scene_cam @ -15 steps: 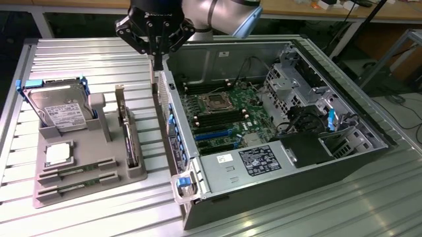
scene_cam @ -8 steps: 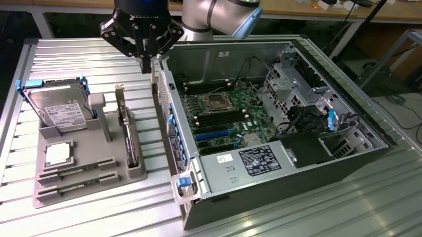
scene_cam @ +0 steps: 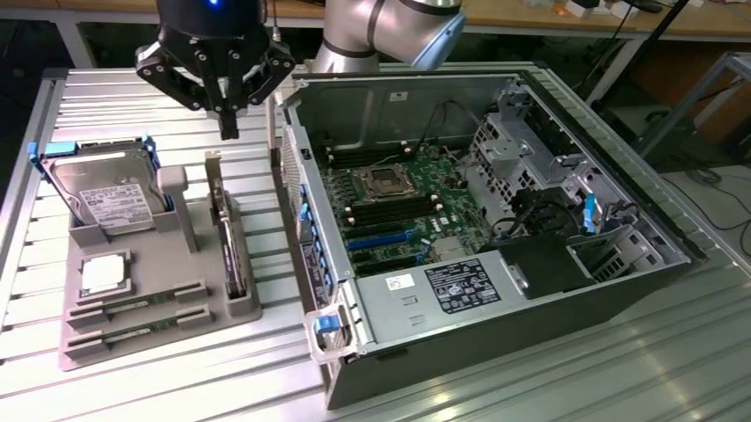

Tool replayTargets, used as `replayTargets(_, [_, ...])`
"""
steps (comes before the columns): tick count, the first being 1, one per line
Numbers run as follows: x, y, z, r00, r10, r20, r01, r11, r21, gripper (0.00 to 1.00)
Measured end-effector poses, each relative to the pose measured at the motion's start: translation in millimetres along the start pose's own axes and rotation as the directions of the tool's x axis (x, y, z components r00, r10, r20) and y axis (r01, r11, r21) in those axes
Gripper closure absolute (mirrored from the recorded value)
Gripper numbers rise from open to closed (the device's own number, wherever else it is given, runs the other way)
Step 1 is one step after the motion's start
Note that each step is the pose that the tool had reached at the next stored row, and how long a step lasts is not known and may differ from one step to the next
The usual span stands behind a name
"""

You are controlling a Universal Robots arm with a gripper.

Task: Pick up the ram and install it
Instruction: 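Reach for the ram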

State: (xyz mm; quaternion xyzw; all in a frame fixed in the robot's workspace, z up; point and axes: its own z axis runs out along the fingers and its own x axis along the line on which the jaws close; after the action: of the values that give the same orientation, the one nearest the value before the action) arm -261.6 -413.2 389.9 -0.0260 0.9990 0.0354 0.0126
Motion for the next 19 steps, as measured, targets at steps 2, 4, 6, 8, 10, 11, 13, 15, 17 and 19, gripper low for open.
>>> replayTargets(2, [5.7,-1.1,0.1,1.0000,-0.003,0.0002,0.003,1.0000,-0.0033,0.89])
replayTargets(4, [11.7,-2.3,0.2,1.0000,-0.006,0.0004,0.006,1.0000,-0.0070,0.89])
replayTargets(6, [21.2,-4.2,0.4,0.9999,-0.012,0.0006,0.012,0.9998,-0.0131,0.89])
replayTargets(8, [29.8,-5.5,0.4,0.9999,-0.016,0.0006,0.016,0.9997,-0.0172,0.89])
replayTargets(10, [36.5,-6.6,0.5,0.9998,-0.020,0.0006,0.020,0.9996,-0.0205,0.89])
replayTargets(11, [40.1,-7.1,0.5,0.9998,-0.022,0.0007,0.022,0.9995,-0.0225,0.89])
replayTargets(13, [48.8,-8.5,0.7,0.9996,-0.027,0.0007,0.027,0.9993,-0.0271,0.89])
replayTargets(15, [53.6,-9.2,0.8,0.9996,-0.030,0.0008,0.030,0.9991,-0.0297,0.89])
replayTargets(17, [60.5,-10.1,0.9,0.9994,-0.034,0.0007,0.034,0.9989,-0.0332,0.89])
replayTargets(19, [64.8,-10.7,1.1,0.9993,-0.037,0.0008,0.037,0.9987,-0.0353,0.89])
